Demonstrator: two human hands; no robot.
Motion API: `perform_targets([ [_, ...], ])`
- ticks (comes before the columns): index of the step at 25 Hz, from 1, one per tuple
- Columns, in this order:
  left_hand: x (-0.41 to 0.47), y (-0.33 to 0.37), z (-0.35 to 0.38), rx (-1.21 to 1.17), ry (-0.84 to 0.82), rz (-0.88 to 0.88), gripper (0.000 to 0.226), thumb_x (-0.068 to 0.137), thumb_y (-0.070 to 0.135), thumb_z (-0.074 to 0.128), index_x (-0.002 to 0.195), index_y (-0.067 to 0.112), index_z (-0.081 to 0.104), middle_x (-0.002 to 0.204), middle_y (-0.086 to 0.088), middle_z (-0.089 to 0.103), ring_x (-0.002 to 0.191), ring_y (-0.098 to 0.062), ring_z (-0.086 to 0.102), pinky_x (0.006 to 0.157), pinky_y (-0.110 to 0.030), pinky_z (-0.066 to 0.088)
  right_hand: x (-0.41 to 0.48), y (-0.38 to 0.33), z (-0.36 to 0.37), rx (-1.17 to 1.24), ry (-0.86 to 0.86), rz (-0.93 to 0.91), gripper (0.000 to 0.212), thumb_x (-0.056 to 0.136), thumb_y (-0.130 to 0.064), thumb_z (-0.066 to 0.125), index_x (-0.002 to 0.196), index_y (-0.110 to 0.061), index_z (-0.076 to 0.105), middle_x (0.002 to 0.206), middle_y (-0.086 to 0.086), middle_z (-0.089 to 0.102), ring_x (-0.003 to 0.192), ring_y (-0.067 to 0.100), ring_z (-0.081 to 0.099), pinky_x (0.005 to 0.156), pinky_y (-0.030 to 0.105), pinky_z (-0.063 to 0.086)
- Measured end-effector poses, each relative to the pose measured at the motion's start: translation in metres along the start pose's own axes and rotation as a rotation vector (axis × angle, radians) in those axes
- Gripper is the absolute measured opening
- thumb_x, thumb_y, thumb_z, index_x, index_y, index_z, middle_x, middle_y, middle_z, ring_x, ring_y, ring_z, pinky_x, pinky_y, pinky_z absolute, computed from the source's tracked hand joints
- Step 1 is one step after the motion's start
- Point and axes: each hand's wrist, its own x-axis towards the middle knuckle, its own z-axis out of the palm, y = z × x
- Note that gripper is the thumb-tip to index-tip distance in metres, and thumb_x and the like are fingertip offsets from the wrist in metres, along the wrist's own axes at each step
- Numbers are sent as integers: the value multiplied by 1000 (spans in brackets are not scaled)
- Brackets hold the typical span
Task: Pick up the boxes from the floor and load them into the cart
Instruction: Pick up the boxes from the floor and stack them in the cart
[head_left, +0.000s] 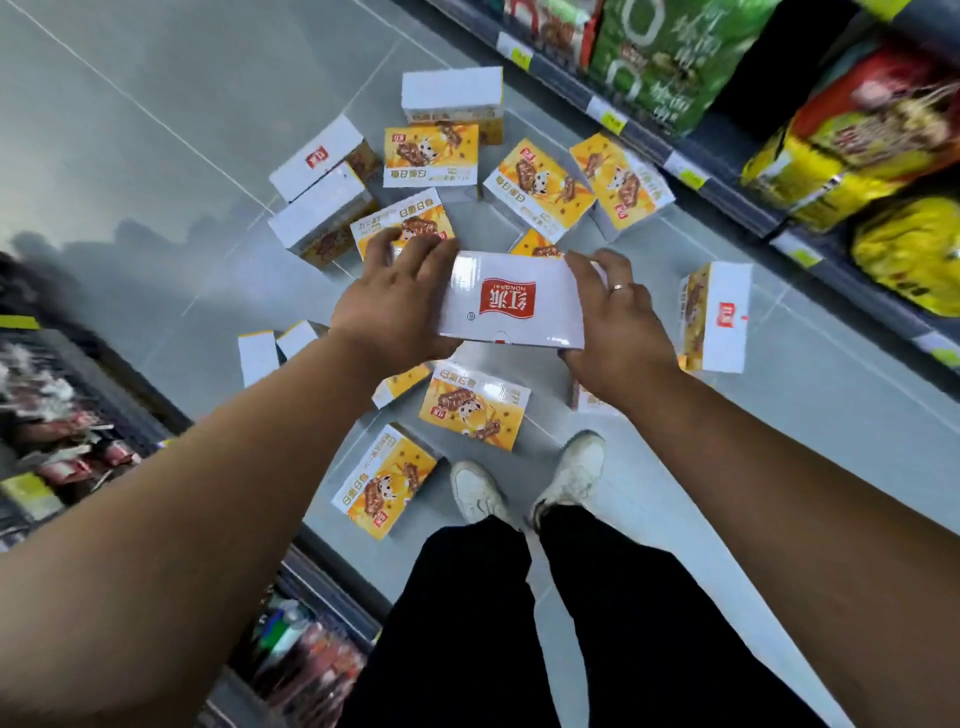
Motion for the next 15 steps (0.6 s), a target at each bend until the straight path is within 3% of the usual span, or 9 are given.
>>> perform_targets([
  [3,-19,33,-53,-98,58,51,99,70,46,79,150,20,27,151,-12,30,136,-46,22,104,-61,35,-45,4,-60,63,43,55,88,72,-18,74,147,-22,28,148,8,25,117,40,46,88,42,46],
  [5,-21,61,-94,-150,87,117,97,73,43,78,151,23,25,156,-11,21,140,-40,21,110,-55,30,-73,12,-104,137,96,124,90,71,-23,76,146,-23,28,148,7,25,122,39,44,93,44,47],
  [8,-28,109,-144,-152,103,250,93,73,40,79,149,24,29,154,-10,22,137,-35,31,105,-45,37,-119,22,-160,204,162,185,89,69,-26,78,144,-27,30,145,4,27,120,39,46,94,48,47],
  [15,-61,266,-198,-114,96,545,90,69,47,81,145,24,39,150,-6,28,129,-36,40,97,-50,46,-280,86,-234,198,341,408,87,71,-30,79,142,-22,30,142,9,26,108,41,50,88,45,48],
])
